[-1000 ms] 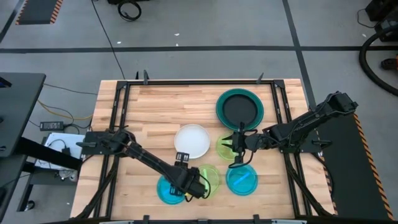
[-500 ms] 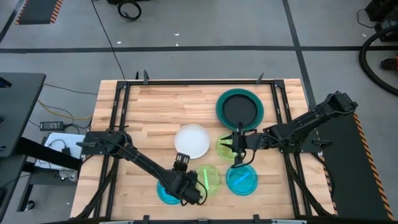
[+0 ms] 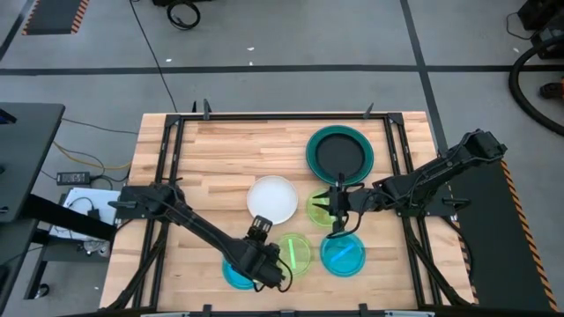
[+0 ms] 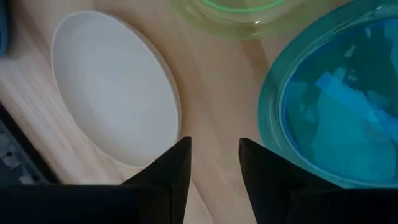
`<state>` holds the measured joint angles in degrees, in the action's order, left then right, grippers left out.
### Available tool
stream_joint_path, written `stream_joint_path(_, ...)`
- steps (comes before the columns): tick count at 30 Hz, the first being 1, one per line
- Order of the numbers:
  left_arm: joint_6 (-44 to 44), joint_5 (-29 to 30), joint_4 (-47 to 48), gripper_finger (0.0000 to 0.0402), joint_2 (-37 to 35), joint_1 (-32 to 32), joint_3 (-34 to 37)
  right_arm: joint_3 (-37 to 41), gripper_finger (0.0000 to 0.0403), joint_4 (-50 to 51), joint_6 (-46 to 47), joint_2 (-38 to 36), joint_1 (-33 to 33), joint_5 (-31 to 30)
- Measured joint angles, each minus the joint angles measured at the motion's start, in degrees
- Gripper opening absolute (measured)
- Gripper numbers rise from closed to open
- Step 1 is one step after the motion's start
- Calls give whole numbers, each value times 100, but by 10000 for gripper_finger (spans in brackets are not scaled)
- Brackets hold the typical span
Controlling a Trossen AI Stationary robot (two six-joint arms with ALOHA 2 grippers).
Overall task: Stack plastic plates
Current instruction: Stack the white plate on the black plate
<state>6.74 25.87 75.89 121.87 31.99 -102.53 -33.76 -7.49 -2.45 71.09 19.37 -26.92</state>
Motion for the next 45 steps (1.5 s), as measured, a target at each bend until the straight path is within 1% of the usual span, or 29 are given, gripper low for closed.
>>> stream_joint_path(3,-117,22,-397,142,-390,-17,658,0,98,2,72,0,-2,-1)
stream_joint_path(9,-250,111,-968,142,-1040,-294,1457,0,98,-22,119,0,-2,0)
stream_joint_path(13,-441,-86,-1598,142,-1265,-464,1932,0,98,72,264,0,0,4)
stream_joint_path(15,-602,-279,-1896,142,-1293,-500,2106,0,98,143,397,0,-2,2)
stream_joint_path(20,-975,-345,-2311,142,-1293,-676,2487,0,98,188,605,0,3,170)
stream_joint_path(26,-1839,-341,-2783,142,-1293,-980,2721,0,98,159,941,0,71,472)
stream_joint_path(30,-2189,-940,-2942,142,-1293,-1339,2878,0,98,157,1189,0,209,667)
stream_joint_path(36,-2776,-1184,-3226,142,-1293,-1695,2998,0,98,160,1445,0,485,528)
stream_joint_path(41,-2846,-1980,-3238,141,-1289,-1991,2998,0,98,195,1620,0,651,323)
stream_joint_path(45,-2978,-2075,-3231,141,-1236,-2097,2998,0,98,201,1711,0,746,238)
